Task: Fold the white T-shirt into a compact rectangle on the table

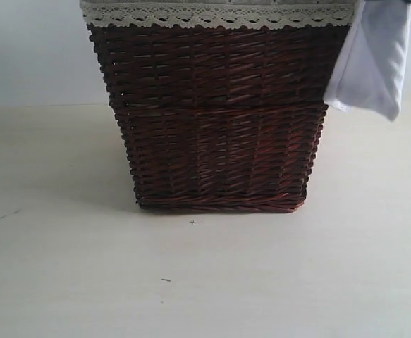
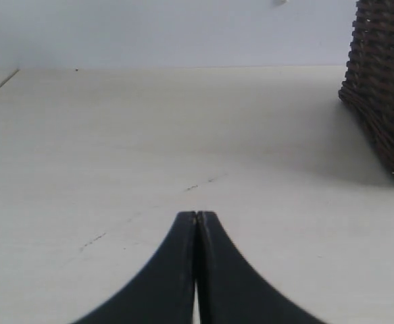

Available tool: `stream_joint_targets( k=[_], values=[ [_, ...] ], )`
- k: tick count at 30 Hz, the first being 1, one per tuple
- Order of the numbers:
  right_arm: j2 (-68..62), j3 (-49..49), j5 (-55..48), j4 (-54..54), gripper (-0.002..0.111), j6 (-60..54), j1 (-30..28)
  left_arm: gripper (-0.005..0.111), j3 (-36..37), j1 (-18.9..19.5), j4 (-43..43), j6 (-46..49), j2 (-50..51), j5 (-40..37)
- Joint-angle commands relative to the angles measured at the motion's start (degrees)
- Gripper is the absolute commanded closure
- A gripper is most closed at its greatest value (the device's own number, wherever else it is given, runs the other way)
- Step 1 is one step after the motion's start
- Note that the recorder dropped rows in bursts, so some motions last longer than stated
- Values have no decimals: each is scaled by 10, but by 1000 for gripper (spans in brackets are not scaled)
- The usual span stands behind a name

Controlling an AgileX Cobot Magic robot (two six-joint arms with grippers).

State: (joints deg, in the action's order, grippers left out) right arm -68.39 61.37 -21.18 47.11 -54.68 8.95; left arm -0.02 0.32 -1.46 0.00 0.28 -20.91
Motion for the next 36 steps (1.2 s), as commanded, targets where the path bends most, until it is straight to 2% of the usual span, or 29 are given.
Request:
stream_joint_targets(
  k=[1, 17, 29, 33, 36],
  values=[
    [16, 62, 35, 3, 108, -5, 0, 107, 0, -3, -2, 0, -3, 5],
    [54, 359, 89, 3, 108, 8, 0, 107, 0, -3, -2, 0, -3, 5],
    [153, 375, 40, -24, 108, 25, 0, 107, 0, -4, -2, 0, -3, 5],
    [172, 375, 26, -65, 108, 69, 0, 107, 0, -4, -2, 0, -3, 5],
    [176, 375, -66, -154, 108, 160, 0, 107, 0, -4, -2, 0, -3, 5]
  ],
)
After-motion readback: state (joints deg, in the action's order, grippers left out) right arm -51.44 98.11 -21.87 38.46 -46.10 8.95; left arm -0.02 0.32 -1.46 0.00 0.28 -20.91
